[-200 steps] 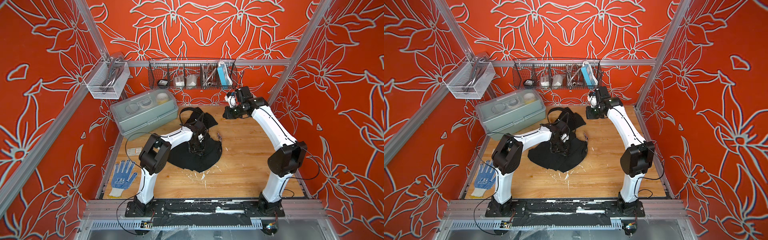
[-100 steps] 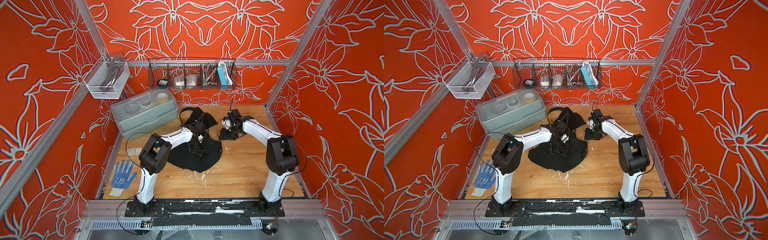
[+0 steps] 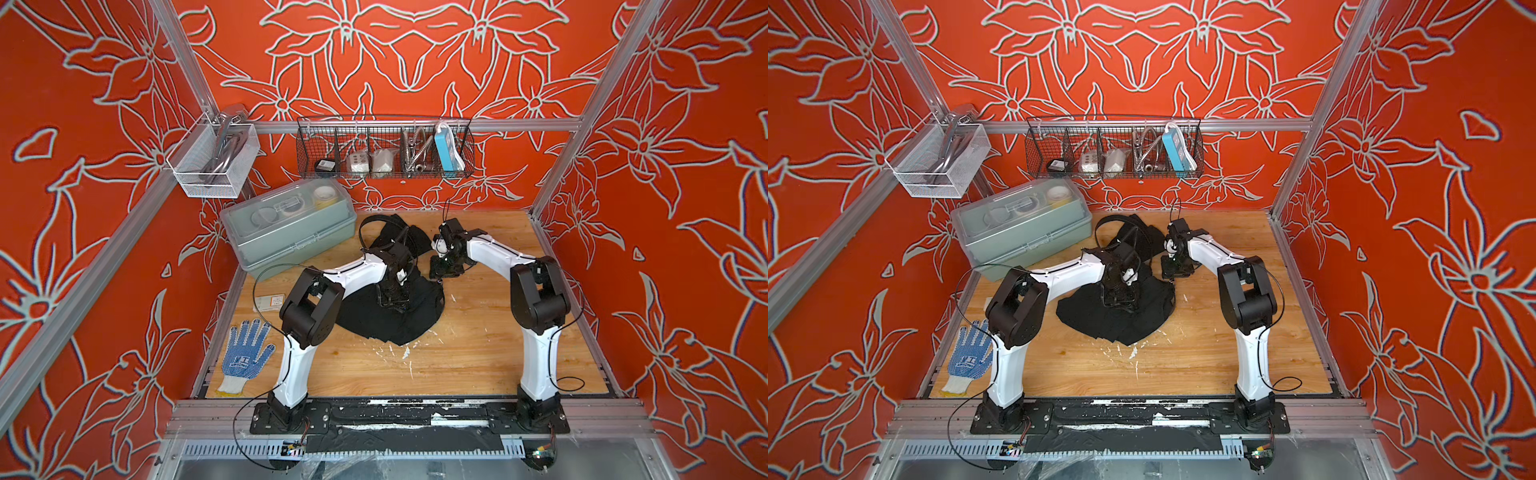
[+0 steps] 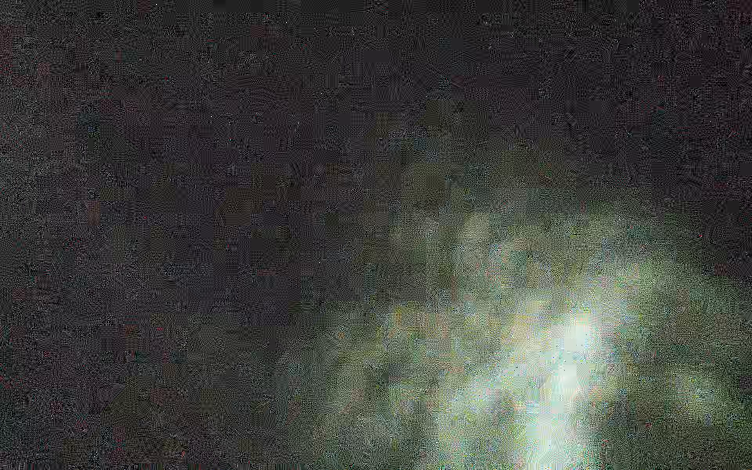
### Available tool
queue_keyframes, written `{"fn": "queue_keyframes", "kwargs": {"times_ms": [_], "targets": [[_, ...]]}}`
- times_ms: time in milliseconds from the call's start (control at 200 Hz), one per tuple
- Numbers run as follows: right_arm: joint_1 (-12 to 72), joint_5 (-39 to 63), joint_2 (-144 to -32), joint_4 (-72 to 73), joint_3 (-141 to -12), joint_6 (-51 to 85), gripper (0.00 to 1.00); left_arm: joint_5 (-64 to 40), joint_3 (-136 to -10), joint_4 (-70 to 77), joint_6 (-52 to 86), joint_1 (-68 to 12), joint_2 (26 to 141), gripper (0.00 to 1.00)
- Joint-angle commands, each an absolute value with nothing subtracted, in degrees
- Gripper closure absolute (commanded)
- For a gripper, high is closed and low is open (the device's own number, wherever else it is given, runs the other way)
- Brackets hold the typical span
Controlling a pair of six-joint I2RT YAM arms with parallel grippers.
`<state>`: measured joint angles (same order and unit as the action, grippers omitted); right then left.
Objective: Remove the belt from the trousers
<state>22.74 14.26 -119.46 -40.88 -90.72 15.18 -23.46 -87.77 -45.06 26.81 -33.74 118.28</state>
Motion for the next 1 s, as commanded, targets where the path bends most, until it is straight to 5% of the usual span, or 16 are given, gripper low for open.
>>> {"fn": "queue_keyframes", "kwargs": {"times_ms": [0,60,265,340,636,786,991], "targets": [[23.59,11.08,-120.50,-42.42,-90.98,13.80,0.75,-24.66,-86.87,-45.55,25.54,-34.27,120.53,0.83],[23.64,10.37,-121.02,-43.39,-91.99,13.68,1.00,-24.87,-86.53,-45.35,25.48,-34.28,120.43,0.84],[22.29,4.03,-114.82,-51.59,-104.84,10.12,1.00,-21.66,-84.42,-43.76,26.48,-34.23,121.59,0.85],[20.08,1.74,-112.81,-56.39,-114.35,8.86,1.00,-16.95,-84.16,-45.50,28.23,-34.16,123.64,1.00],[5.02,8.69,-111.09,-76.00,-150.15,14.89,1.00,-9.31,-80.82,-42.80,40.26,-31.24,127.18,1.00],[-4.49,21.43,-102.63,-72.05,-144.95,25.58,1.00,-9.69,-79.04,-38.03,42.51,-29.09,129.22,1.00],[-9.96,26.42,-93.95,-66.02,-133.44,29.61,1.00,-12.47,-78.14,-34.72,44.10,-27.42,129.98,1.00]]}}
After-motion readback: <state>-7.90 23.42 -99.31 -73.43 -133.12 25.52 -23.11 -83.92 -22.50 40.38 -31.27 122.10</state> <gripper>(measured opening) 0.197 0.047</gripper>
